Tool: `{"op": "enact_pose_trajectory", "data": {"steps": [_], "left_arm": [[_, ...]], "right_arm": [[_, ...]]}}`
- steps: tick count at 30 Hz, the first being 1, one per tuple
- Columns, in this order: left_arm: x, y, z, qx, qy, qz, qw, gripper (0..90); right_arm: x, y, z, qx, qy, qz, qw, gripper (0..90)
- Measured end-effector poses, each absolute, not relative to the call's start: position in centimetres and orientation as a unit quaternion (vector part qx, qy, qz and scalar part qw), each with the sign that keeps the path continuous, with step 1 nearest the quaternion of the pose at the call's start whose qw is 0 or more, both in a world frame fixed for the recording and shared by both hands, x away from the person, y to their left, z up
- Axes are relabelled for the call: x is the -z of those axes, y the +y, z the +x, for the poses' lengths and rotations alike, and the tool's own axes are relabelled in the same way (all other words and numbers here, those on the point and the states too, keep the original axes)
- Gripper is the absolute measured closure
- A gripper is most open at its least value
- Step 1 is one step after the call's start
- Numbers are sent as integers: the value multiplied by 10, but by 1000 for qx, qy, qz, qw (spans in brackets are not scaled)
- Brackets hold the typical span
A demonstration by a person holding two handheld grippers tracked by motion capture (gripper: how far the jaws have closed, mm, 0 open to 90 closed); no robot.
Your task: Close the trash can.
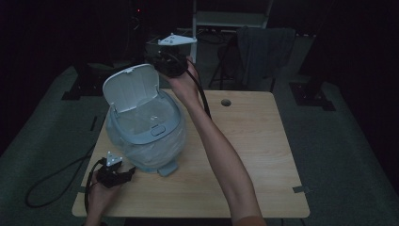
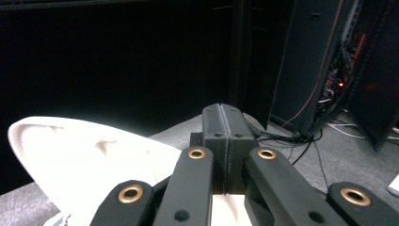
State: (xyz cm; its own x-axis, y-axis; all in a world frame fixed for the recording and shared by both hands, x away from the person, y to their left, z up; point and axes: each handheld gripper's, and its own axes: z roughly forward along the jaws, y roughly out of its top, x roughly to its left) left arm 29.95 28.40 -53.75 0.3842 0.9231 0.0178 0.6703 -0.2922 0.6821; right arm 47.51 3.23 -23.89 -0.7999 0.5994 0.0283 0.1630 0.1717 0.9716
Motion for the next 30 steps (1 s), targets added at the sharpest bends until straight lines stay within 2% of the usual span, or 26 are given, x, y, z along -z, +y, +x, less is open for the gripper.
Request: {"op": "enact_pose_trajectory", "data": {"steps": [7, 9, 11, 22, 30], "left_arm": [[538, 284, 299, -211, 513, 776, 300, 345], [538, 284, 299, -211, 514, 776, 300, 344], [538, 284, 299, -211, 514, 775, 300, 345], [538, 284, 299, -211, 514, 775, 301, 344], [538, 285, 297, -212, 517, 773, 301, 345]], "right_arm": [[240, 36, 472, -574, 766, 239, 160, 899], [243, 38, 466, -565, 773, 230, 174, 899], [243, 37, 462, -569, 773, 227, 167, 899], [269, 30, 405, -579, 781, 171, 162, 898], [296, 17, 379, -572, 789, 158, 161, 898]]}}
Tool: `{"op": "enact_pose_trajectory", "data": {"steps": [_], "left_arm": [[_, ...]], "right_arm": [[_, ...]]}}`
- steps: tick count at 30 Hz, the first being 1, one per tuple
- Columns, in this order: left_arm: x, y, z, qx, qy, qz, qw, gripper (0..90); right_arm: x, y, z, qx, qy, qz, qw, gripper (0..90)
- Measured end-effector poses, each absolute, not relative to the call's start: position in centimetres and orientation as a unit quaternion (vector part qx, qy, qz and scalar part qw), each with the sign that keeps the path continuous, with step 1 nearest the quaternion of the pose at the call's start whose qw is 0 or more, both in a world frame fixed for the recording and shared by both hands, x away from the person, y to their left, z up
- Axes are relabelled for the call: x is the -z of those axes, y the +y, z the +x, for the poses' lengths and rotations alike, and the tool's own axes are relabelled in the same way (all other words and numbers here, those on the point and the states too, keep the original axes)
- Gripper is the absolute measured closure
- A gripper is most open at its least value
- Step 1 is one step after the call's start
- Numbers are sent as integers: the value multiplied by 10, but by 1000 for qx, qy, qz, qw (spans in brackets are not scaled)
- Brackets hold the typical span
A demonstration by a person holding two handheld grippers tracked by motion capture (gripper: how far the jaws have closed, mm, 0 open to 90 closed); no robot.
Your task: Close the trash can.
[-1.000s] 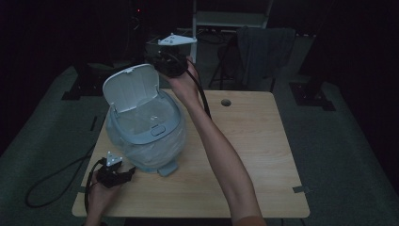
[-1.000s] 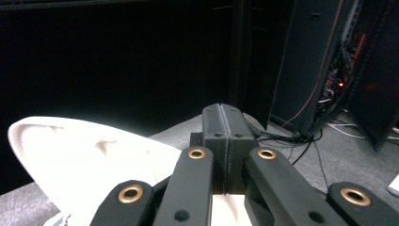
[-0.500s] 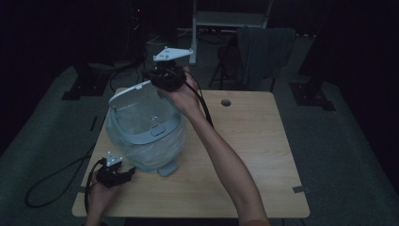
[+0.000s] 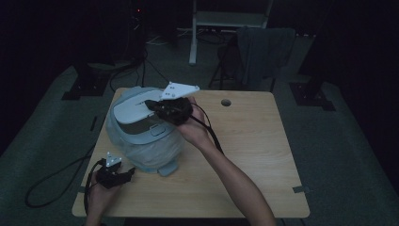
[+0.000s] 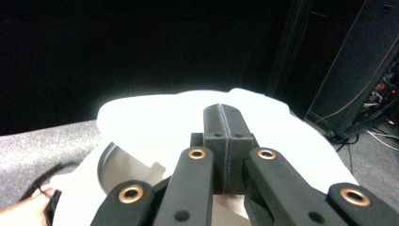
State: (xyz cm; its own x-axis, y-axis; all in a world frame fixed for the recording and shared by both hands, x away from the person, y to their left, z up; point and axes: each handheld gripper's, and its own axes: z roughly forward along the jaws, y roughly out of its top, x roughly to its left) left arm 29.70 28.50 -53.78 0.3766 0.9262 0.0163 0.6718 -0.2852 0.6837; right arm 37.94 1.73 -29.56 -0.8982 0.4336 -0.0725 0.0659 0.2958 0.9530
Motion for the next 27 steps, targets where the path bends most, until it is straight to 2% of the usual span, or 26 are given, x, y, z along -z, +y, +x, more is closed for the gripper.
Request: {"op": "enact_pose_trajectory", "data": {"steps": [6, 14, 27], "left_arm": [[538, 285, 296, -212, 517, 773, 301, 344], [538, 285, 297, -211, 517, 773, 300, 344], [538, 285, 296, -212, 518, 773, 301, 343]], "right_arm": [[316, 2, 365, -569, 790, 162, 158, 899], [329, 5, 348, -552, 807, 142, 155, 900], [334, 5, 351, -553, 807, 162, 131, 900]]}}
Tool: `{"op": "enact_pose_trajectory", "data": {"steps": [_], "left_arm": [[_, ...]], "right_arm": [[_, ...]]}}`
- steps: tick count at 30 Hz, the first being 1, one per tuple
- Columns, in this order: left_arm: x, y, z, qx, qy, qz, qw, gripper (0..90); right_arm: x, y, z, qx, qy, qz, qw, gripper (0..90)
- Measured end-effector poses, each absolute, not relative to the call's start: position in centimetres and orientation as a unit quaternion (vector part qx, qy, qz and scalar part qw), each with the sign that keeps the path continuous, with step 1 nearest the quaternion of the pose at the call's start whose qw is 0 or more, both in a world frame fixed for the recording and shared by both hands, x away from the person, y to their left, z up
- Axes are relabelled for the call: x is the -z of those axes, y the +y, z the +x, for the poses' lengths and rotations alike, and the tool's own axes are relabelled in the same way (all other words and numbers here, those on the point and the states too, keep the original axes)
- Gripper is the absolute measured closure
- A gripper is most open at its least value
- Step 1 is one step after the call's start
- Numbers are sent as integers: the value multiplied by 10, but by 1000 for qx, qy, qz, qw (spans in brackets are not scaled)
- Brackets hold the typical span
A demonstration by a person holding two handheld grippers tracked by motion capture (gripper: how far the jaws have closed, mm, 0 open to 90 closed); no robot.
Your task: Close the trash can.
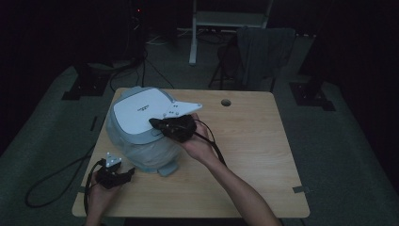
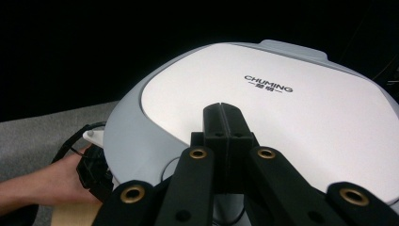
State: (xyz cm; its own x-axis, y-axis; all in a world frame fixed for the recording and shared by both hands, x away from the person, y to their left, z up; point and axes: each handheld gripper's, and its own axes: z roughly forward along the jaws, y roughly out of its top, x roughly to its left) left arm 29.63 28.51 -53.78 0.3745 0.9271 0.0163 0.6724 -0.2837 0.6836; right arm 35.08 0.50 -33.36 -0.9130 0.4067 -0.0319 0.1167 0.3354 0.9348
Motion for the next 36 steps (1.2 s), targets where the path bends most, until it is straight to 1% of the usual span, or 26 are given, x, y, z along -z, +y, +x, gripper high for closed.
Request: {"op": "enact_pose_trajectory", "data": {"steps": [2, 9, 11, 16, 19, 29, 36], "left_arm": [[538, 285, 296, -212, 518, 773, 300, 343], [538, 285, 296, -212, 519, 772, 300, 342], [538, 285, 296, -212, 519, 772, 301, 342], [538, 285, 297, -212, 517, 773, 301, 341], [538, 285, 298, -212, 517, 773, 302, 341], [538, 285, 297, -212, 517, 773, 301, 341], [538, 285, 297, -213, 515, 773, 302, 341]], "right_arm": [[334, 6, 350, -552, 806, 163, 135, 900], [336, 4, 352, -558, 803, 175, 118, 900], [335, 5, 350, -557, 802, 177, 123, 900], [331, 6, 361, -556, 801, 182, 125, 900], [330, 8, 363, -557, 799, 181, 133, 900], [316, 5, 351, -577, 780, 171, 172, 900], [317, -19, 361, -588, 759, 208, 189, 900]]}}
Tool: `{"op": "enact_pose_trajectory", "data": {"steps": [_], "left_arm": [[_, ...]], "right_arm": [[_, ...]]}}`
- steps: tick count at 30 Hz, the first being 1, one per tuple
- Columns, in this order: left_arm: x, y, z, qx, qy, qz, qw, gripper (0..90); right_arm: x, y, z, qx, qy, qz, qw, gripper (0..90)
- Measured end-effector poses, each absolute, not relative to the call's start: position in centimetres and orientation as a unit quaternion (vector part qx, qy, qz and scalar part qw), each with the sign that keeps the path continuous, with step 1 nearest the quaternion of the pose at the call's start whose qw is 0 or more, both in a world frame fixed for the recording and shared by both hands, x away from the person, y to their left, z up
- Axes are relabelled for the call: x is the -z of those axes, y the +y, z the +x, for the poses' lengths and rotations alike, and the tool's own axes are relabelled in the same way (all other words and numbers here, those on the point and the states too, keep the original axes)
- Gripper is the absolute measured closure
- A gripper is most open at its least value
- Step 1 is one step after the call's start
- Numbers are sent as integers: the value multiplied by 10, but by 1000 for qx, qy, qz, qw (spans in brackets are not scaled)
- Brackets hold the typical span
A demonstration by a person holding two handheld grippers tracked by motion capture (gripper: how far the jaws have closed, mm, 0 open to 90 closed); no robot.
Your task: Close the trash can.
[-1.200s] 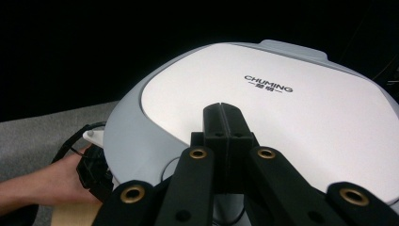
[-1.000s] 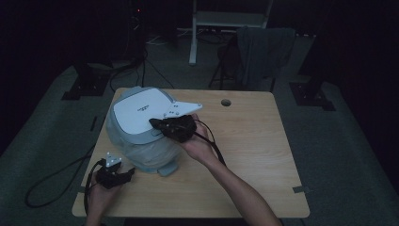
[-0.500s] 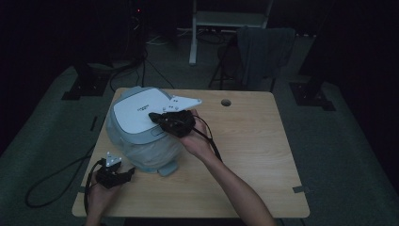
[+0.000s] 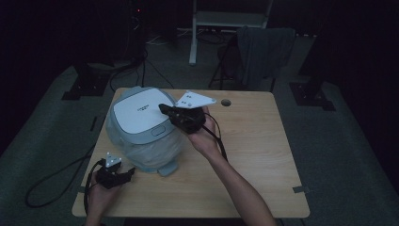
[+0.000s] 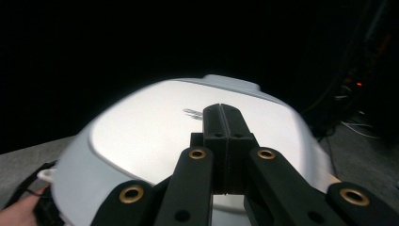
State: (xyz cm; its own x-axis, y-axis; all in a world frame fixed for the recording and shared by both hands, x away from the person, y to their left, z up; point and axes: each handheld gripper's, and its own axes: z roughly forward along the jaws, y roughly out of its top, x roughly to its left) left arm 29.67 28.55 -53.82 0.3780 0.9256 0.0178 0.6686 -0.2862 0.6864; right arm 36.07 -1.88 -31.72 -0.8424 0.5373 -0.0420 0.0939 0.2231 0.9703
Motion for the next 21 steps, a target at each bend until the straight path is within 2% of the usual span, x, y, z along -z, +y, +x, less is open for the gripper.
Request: {"op": "enact_pose_trajectory", "data": {"steps": [11, 21], "left_arm": [[538, 285, 297, -213, 517, 773, 301, 341], [538, 285, 297, -214, 516, 772, 302, 341]], "right_arm": [[332, -61, 373, -576, 746, 261, 209, 899], [368, -92, 390, -540, 751, 314, 214, 899]]}}
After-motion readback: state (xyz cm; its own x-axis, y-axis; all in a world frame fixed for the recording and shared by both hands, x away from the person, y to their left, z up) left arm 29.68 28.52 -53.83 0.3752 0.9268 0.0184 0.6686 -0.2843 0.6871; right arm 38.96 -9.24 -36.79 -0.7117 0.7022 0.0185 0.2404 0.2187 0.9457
